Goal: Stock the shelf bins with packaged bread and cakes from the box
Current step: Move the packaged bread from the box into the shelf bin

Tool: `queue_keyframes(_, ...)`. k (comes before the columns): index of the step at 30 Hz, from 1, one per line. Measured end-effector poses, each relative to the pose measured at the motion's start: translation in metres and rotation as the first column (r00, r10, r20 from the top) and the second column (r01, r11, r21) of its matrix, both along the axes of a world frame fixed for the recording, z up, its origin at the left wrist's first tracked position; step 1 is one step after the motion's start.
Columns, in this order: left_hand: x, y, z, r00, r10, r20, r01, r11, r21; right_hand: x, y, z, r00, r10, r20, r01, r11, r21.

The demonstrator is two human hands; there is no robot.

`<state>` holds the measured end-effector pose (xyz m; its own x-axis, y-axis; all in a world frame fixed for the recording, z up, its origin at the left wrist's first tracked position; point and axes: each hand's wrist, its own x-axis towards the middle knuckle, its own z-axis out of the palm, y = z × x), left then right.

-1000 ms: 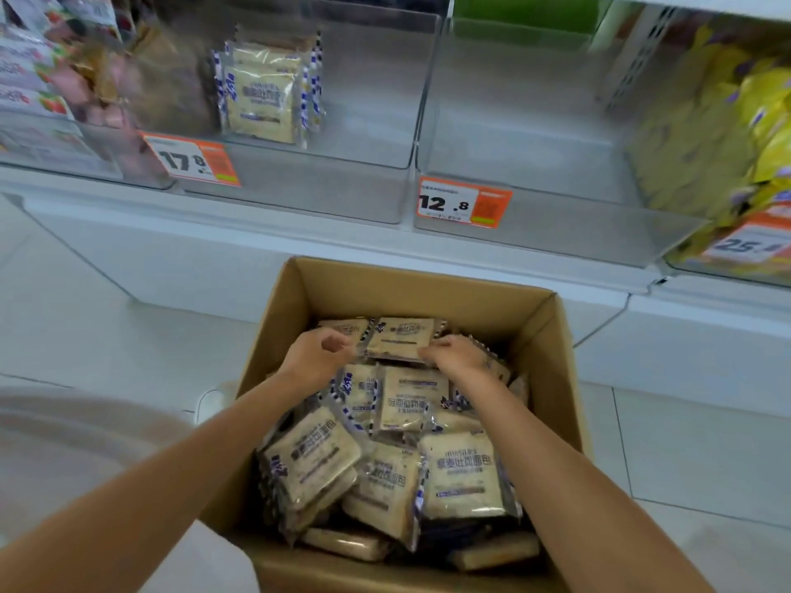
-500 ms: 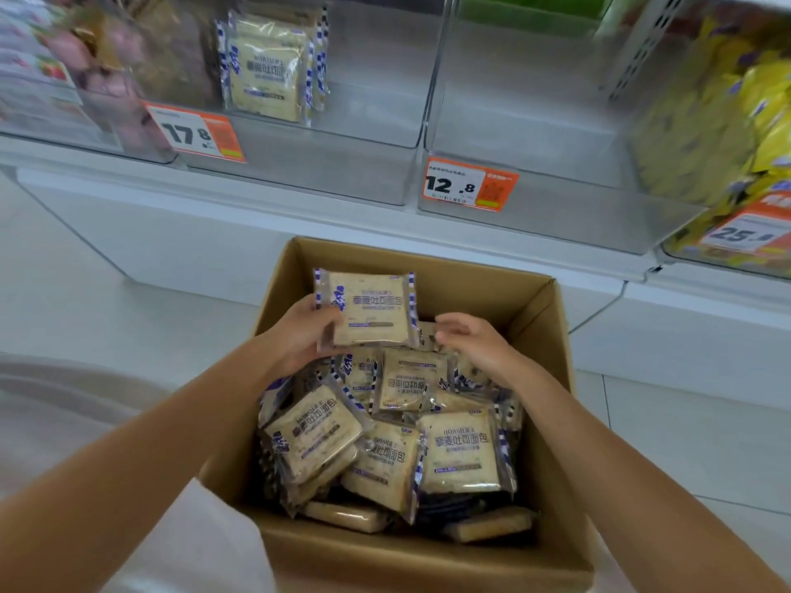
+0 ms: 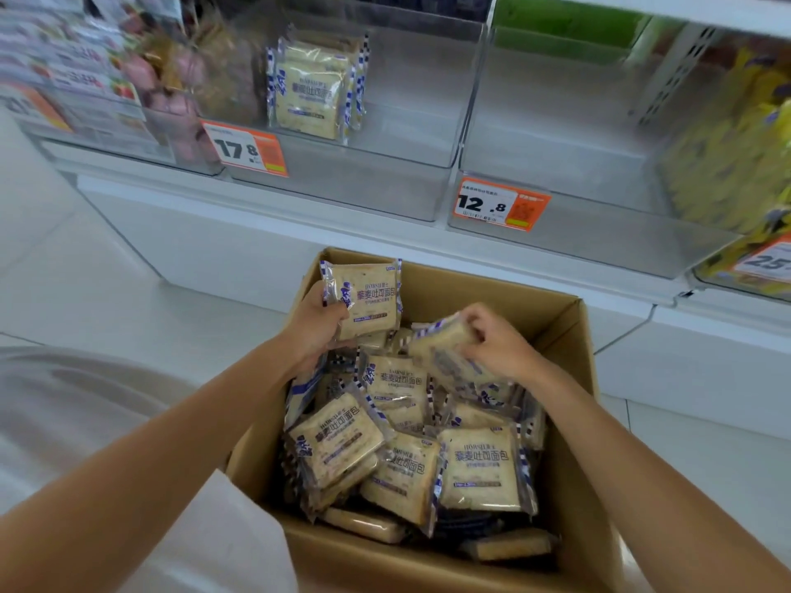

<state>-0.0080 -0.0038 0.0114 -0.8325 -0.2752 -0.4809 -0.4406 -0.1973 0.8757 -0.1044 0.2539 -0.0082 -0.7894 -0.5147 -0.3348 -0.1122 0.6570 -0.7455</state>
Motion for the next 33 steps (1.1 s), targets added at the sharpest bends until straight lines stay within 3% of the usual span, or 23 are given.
queue_keyframes(3, -0.001, 0.006, 0.015, 0.999, 0.045, -0.022, -0.045, 0.999, 0.010, -0.002, 0.002, 0.049, 0.992, -0.122, 0.036, 0.127, 0.948, -0.292)
queue_keyframes(6, -0.002, 0.013, 0.024, 0.993, 0.117, -0.024, -0.111, 0.977, 0.180, 0.004, -0.021, 0.078, 0.954, -0.206, 0.220, 0.296, 0.776, -0.556)
queue_keyframes(8, -0.002, 0.017, 0.033, 0.993, 0.113, -0.044, -0.093, 0.944, 0.317, 0.011, -0.042, 0.083, 0.892, -0.297, 0.341, 0.450, 0.658, -0.604)
queue_keyframes(10, -0.003, 0.022, 0.042, 0.990, 0.033, -0.136, 0.014, 0.943, 0.334, 0.019, -0.061, 0.078, 0.868, -0.389, 0.308, 0.497, 0.665, -0.557)
queue_keyframes(12, -0.003, 0.024, 0.051, 0.978, -0.015, -0.209, 0.059, 0.977, 0.205, 0.026, -0.075, 0.074, 0.902, -0.410, 0.134, 0.424, 0.790, -0.443)
queue_keyframes(14, -0.002, 0.016, 0.055, 0.977, -0.009, -0.212, 0.026, 0.997, 0.077, 0.031, -0.082, 0.081, 0.945, -0.327, -0.020, 0.307, 0.906, -0.290)
queue_keyframes(18, 0.000, -0.020, 0.072, 0.983, 0.000, -0.185, -0.013, 0.997, -0.071, 0.023, -0.092, 0.113, 0.977, -0.124, -0.176, 0.078, 0.966, -0.244)
queue_keyframes(22, -0.009, -0.048, 0.111, 0.948, -0.164, -0.272, 0.110, 0.973, -0.204, 0.005, -0.123, 0.153, 0.908, 0.166, -0.383, -0.220, 0.970, -0.100)
queue_keyframes(30, -0.075, -0.128, 0.190, 0.902, -0.240, -0.360, 0.040, 0.875, -0.483, -0.071, -0.203, 0.214, 0.952, 0.026, -0.305, -0.158, 0.895, -0.417)
queue_keyframes(33, -0.103, -0.167, 0.192, 0.875, -0.201, -0.441, -0.146, 0.757, -0.636, -0.107, -0.235, 0.214, 0.955, -0.111, -0.275, -0.053, 0.850, -0.524)
